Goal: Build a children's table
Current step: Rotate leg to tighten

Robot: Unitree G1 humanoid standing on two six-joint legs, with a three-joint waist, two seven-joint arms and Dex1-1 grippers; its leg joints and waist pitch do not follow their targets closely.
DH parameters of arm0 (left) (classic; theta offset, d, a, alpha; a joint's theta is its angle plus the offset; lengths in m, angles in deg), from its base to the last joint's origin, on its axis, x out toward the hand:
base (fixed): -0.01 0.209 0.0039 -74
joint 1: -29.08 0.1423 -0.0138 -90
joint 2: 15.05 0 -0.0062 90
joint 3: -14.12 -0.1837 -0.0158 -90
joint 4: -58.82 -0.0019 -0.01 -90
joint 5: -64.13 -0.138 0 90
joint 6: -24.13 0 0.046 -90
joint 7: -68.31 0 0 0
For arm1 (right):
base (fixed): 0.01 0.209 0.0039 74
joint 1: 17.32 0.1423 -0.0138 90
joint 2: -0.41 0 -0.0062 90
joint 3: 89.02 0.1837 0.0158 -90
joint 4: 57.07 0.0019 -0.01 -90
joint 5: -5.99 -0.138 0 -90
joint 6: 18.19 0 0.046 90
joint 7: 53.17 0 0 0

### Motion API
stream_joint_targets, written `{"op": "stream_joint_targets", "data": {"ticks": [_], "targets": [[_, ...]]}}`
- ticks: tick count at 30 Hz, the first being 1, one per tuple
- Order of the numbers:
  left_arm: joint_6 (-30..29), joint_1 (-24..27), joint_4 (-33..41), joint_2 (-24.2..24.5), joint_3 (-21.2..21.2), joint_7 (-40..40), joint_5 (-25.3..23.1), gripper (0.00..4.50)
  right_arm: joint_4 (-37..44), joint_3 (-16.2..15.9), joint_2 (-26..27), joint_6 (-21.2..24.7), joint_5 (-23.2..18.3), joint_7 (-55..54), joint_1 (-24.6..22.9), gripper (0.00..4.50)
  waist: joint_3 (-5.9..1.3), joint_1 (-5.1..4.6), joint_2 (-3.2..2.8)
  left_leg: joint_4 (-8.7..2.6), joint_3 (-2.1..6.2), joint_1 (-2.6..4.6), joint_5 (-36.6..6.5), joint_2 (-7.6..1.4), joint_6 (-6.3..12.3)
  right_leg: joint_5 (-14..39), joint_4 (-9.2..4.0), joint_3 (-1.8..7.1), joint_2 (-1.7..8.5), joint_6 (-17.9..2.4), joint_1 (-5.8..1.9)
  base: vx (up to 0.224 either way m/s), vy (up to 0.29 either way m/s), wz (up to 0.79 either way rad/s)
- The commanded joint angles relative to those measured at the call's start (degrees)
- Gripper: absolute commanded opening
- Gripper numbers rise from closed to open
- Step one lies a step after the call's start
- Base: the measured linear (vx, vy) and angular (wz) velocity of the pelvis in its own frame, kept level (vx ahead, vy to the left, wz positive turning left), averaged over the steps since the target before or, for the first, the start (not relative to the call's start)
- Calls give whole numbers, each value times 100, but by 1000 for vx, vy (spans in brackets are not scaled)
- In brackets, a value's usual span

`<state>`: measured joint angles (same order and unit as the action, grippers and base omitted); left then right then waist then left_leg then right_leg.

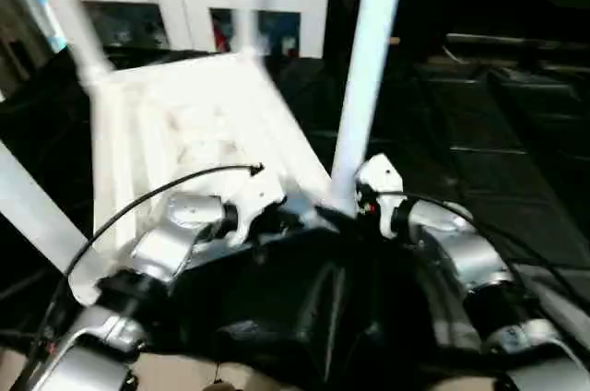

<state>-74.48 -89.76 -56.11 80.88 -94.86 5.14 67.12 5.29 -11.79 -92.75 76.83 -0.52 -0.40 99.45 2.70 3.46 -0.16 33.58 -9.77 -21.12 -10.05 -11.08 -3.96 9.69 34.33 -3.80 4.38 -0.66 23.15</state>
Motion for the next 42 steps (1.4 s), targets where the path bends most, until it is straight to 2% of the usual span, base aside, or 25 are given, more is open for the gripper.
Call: {"op": "stream_joint_targets", "data": {"ticks": [1, 4, 5, 13, 14, 19, 21, 23, 24, 26, 27, 28, 29, 30, 31, 32, 33, 36, 37, 40, 42], "targets": [[42, 41, 224, 9, -173, -377, 147, 0, 176, -62, -86, 63, -104, 251, -33, 386, -343, -13, -22, -402, 13, 79, -1541, -203, 213, 1229, -388, 255, 333, -1335, -283, 0, 0, 0], [-5, 103, 340, 200, -215, -683, 179, 0, 447, -144, -266, 191, -224, 679, -138, 386, -335, -2, -29, -417, 27, 77, -1669, -208, 159, 1497, -407, 258, 338, -1235, -288, 0, 0, 0], [10, 106, 337, 234, -213, -727, 179, 0, 501, -150, -287, 219, -229, 753, -154, 360, -334, -4, -28, -417, 25, 84, -1695, -210, 152, 1521, -411, 261, 338, -1228, -275, 0, 0, 0], [1, 114, 340, 310, -162, -866, 192, 0, 655, -158, -295, 411, -322, 954, -192, 303, -353, -1, -33, -412, 31, 72, -1566, -200, 131, 1335, -390, 256, 335, -1268, -289, 0, 0, 0], [-22, 116, 347, 310, -146, -878, 213, 0, 679, -163, -278, 452, -332, 959, -203, 279, -355, -2, -35, -410, 30, 69, -1524, -201, 136, 1256, -381, 255, 331, -1287, -290, 0, 0, 0], [-10, 54, 228, 179, -63, -593, 154, 0, 664, -81, -122, 517, -319, 715, -264, 264, -346, -8, -58, -417, 32, 74, -1606, -200, 98, 1325, -390, 254, 332, -1290, -285, 0, 0, 0], [-66, -62, 58, -46, 28, -150, 74, 0, 432, 41, 140, 607, -184, 74, -234, 264, -332, -27, -59, -424, 32, 74, -1702, -193, 54, 1476, -407, 256, 331, -1248, -271, 0, 0, 0], [-152, -192, -108, -253, 102, 288, -19, 0, 167, 140, 390, 581, -49, -517, -170, 264, -316, -62, -48, -426, 46, 102, -1963, -168, -79, 2107, -470, 244, 343, -1067, -250, 0, 0, 0], [-211, -269, -202, -382, 155, 515, -38, 0, 25, 210, 547, 619, -13, -855, -127, 264, -322, -57, -42, -424, 58, 109, -1967, -168, -102, 2189, -478, 238, 352, -1035, -256, 0, 0, 0], [-308, -466, -406, -663, 211, 998, -128, 0, -339, 388, 931, 708, 14, -1620, -3, 264, -296, -103, -53, -428, 60, 119, -2113, -150, -151, 2505, -525, 235, 338, -929, -203, 0, 0, 0], [-328, -522, -463, -736, 219, 1127, -160, 0, -431, 437, 1036, 735, 8, -1807, 31, 264, -300, -110, -45, -429, 74, 118, -2153, -147, -164, 2601, -531, 223, 349, -894, -218, 0, 0, 0], [-355, -605, -562, -837, 223, 1305, -218, 0, -538, 484, 1180, 792, 4, -2036, 79, 264, -308, -122, -58, -432, 82, 96, -2098, -144, -154, 2619, -537, 220, 352, -836, -234, 0, 0, 0], [-361, -662, -633, -903, 223, 1428, -260, 0, -604, 502, 1274, 827, 11, -2183, 113, 264, -300, -136, -55, -427, 75, 103, -2121, -142, -127, 2639, -564, 225, 343, -801, -208, 0, 0, 0], [-361, -728, -717, -979, 221, 1567, -308, 0, -677, 517, 1382, 857, 25, -2348, 151, 264, -309, -141, -47, -419, 72, 110, -2118, -132, -111, 2651, -566, 221, 343, -794, -209, 0, 0, 0], [-372, -858, -877, -1163, 236, 1818, -380, 0, -819, 520, 1635, 885, 124, -2694, 239, 264, -314, -144, -73, -423, 76, 94, -2056, -131, -93, 2593, -559, 225, 344, -803, -216, 0, 0, 0], [-372, -858, -877, -1163, 236, 1818, -380, 0, -819, 520, 1635, 885, 124, -2694, 239, 264, -310, -161, -68, -426, 75, 89, -2024, -133, -103, 2529, -561, 222, 333, -813, -211, 0, 0, 0], [-351, -915, -935, -1259, 234, 1872, -395, 0, -895, 464, 1792, 751, 238, -2867, 302, 264, -317, -152, -91, -425, 81, 92, -2020, -134, -113, 2495, -549, 218, 340, -824, -218, 0, 0, 0], [-233, -927, -942, -1296, 181, 1767, -417, 0, -896, 279, 1861, 352, 366, -2620, 320, 264, -327, -156, -87, -429, 77, 78, -2047, -144, -78, 2341, -541, 226, 345, -858, -221, 0, 0, 0], [-227, -921, -934, -1293, 179, 1751, -414, 0, -893, 287, 1860, 353, 353, -2602, 319, 319, -330, -157, -88, -431, 73, 75, -2024, -148, -46, 2214, -530, 230, 340, -898, -229, 0, 0, 0], [-160, -825, -799, -1213, 152, 1480, -348, 0, -837, 368, 1806, 406, 192, -2343, 303, 340, -333, -153, -93, -431, 61, 59, -1929, -146, 23, 1955, -502, 237, 335, -1010, -251, 0, 0, 0], [29, -636, -580, -1010, 73, 934, -198, 0, -738, 264, 1555, 282, 248, -1999, 277, 354, -346, -153, -99, -437, 75, 32, -1853, -156, 48, 1810, -473, 235, 343, -1049, -284, 0, 0, 0]]}}
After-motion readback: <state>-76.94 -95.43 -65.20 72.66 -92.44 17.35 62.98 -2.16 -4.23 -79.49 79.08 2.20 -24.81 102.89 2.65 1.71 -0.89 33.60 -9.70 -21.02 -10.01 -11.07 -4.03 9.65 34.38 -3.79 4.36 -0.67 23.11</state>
